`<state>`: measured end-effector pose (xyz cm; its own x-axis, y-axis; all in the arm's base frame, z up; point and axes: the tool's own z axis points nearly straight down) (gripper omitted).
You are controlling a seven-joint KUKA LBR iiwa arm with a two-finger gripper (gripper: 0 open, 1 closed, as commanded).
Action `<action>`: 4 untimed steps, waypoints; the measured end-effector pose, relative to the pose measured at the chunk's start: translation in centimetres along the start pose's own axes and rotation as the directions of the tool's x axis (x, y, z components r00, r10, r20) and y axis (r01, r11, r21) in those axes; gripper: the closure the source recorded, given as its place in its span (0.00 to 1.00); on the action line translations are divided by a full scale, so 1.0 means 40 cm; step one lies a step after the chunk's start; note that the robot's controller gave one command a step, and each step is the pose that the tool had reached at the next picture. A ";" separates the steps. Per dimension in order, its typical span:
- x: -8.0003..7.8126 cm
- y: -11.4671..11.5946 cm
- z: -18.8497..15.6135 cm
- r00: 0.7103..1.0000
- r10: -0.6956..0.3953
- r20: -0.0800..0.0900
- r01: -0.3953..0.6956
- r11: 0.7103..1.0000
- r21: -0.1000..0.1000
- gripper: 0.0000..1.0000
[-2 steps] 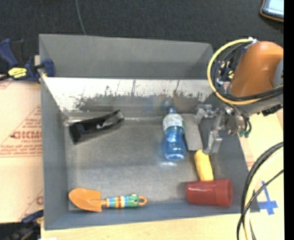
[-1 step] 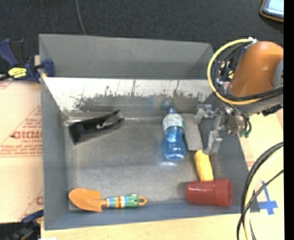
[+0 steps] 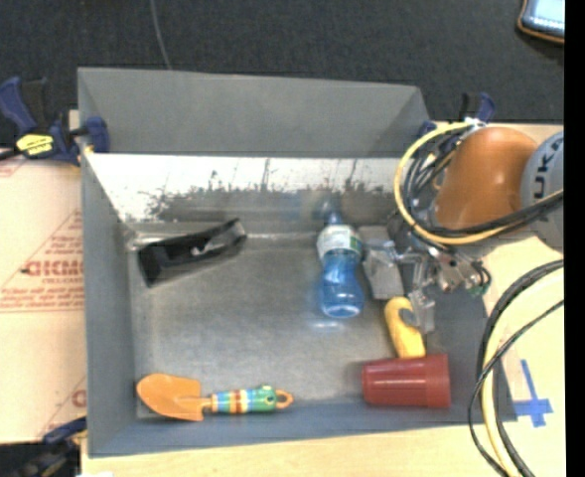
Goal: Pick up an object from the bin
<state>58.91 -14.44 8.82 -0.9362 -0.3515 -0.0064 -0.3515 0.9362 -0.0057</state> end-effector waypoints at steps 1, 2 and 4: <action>-0.005 0.008 0.022 0.999 -0.044 0.001 0.044 0.999 0.003 0.00; 0.089 0.052 0.017 0.999 -0.030 0.027 0.030 0.999 0.016 0.00; -0.026 0.063 0.031 0.998 0.054 0.033 -0.054 0.998 0.011 0.00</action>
Offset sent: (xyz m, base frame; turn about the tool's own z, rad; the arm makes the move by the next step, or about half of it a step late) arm -0.0746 0.0058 -0.0182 -0.1477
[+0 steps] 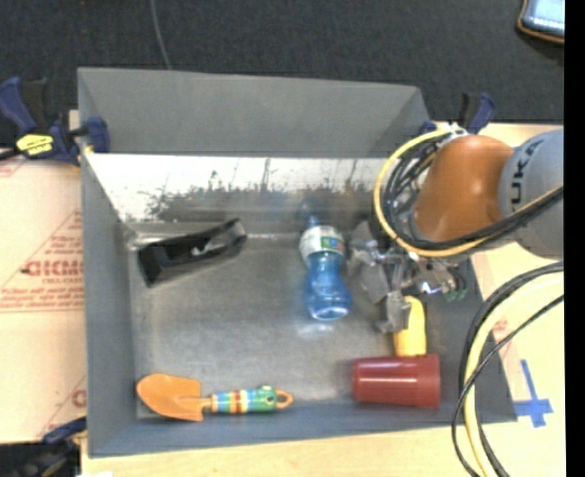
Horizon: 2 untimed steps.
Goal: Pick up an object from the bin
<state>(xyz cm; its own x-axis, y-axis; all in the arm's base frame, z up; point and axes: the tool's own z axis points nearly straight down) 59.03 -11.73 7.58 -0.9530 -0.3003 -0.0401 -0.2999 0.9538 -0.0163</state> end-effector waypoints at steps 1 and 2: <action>-0.024 -0.021 -0.021 0.981 -0.194 0.019 0.195 0.981 -0.011 0.00; -0.070 0.045 0.013 0.999 -0.047 0.002 0.047 0.999 -0.015 0.00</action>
Offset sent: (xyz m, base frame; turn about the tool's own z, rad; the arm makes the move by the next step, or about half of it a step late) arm 0.0182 0.0242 -0.0058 -0.0458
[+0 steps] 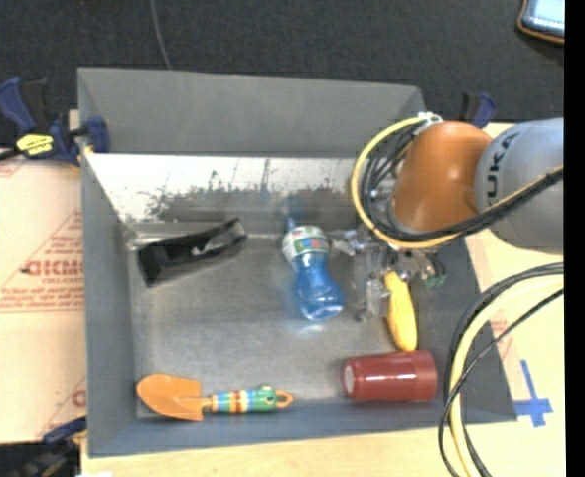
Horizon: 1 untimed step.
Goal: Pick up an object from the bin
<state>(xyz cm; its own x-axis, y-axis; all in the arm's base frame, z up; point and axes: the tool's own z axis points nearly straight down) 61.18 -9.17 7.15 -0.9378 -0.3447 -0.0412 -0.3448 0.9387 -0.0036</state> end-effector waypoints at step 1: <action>0.056 -0.075 -0.017 0.989 -0.148 0.013 0.148 0.989 -0.017 0.00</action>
Offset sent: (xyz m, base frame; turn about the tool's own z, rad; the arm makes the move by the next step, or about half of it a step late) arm -0.0113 -0.0287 0.0004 -0.0408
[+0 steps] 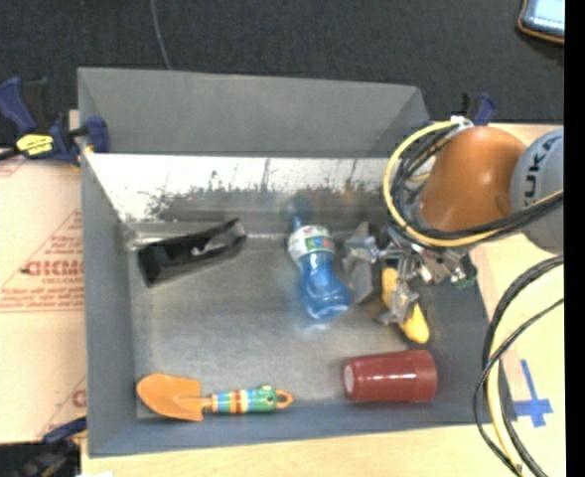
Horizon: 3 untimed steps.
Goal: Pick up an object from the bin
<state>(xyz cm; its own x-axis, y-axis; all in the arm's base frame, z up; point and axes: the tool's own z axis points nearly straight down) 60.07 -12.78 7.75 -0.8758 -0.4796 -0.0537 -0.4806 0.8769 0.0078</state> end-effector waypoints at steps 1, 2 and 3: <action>-0.012 0.017 0.012 0.994 0.106 -0.005 -0.106 0.994 0.018 0.00; 0.087 0.004 0.004 0.999 0.037 0.016 -0.037 0.999 -0.021 1.00; 0.087 0.004 0.004 0.999 0.037 0.016 -0.036 0.999 -0.021 1.00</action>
Offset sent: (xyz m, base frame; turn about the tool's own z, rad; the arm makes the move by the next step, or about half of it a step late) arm -0.0364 -0.0339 -0.0075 0.0398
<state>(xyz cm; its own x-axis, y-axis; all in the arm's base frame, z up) 56.96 -14.30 7.39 -0.8921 -0.4465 -0.0695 -0.4493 0.8929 0.0307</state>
